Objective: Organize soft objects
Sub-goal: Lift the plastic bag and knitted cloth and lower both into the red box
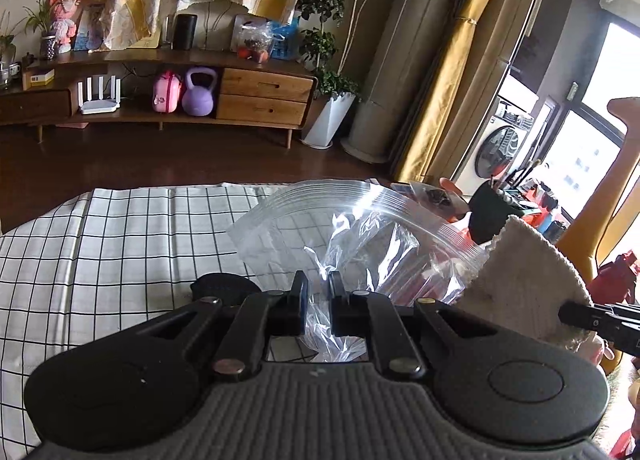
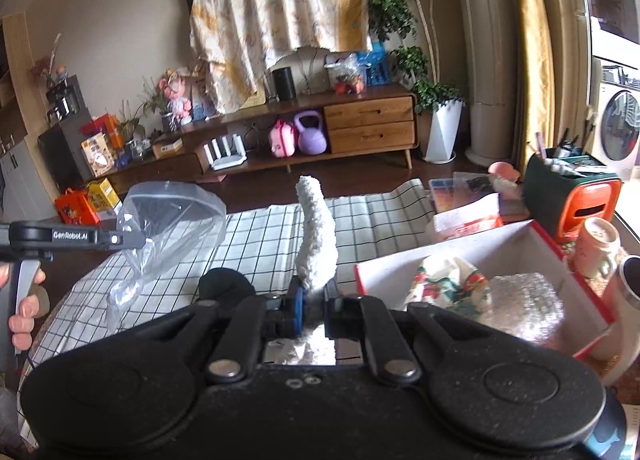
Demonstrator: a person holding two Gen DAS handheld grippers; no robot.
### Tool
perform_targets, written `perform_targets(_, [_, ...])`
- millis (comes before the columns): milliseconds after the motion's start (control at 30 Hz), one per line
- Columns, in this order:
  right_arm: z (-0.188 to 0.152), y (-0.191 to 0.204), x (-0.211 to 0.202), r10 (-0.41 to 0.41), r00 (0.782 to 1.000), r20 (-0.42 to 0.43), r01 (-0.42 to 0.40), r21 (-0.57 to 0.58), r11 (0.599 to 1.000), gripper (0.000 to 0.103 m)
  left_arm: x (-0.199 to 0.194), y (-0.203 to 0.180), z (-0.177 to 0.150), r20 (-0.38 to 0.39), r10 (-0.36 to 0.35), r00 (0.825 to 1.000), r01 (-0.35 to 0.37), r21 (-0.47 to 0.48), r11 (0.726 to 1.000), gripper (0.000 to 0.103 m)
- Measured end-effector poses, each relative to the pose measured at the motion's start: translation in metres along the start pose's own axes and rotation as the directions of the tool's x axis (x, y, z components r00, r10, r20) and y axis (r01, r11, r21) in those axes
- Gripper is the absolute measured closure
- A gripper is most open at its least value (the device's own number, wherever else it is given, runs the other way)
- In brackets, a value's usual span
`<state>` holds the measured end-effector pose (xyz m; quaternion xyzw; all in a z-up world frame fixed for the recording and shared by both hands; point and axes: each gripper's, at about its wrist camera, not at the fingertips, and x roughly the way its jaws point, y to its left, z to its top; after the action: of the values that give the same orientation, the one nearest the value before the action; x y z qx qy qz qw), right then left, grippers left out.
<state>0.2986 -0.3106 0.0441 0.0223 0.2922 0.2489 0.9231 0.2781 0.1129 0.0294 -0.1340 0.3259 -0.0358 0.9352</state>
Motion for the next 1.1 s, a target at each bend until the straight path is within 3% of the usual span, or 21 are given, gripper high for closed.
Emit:
perform_targets(200, [0.000,-0.032,-0.024,-0.043,0.999,0.015,0.042,0.042,0.998,0.095,-0.006,-0.045,-0.003,-0.019,-0.046,0.999,0.047,0.033,0.998,0.093])
perform_targets(567, [-0.003,-0.085,-0.049,-0.144,0.989,0.034,0.139,0.119,0.983,0.095,0.022,-0.147,-0.014,-0.081,-0.162,0.983,0.170,0.104,0.980,0.093])
perform_targets(833, [-0.008,-0.130,-0.043,-0.233,0.972,0.028,0.225,0.172,0.959,0.095,0.057,-0.207,-0.020,-0.114,-0.219,0.969,0.235,0.148,0.961,0.093])
perform_targets(1100, [-0.009,-0.174,-0.021,-0.292,0.956,0.012,0.283,0.224,0.933,0.095,0.102,-0.237,-0.009,-0.101,-0.237,0.966,0.248,0.105,0.963,0.093])
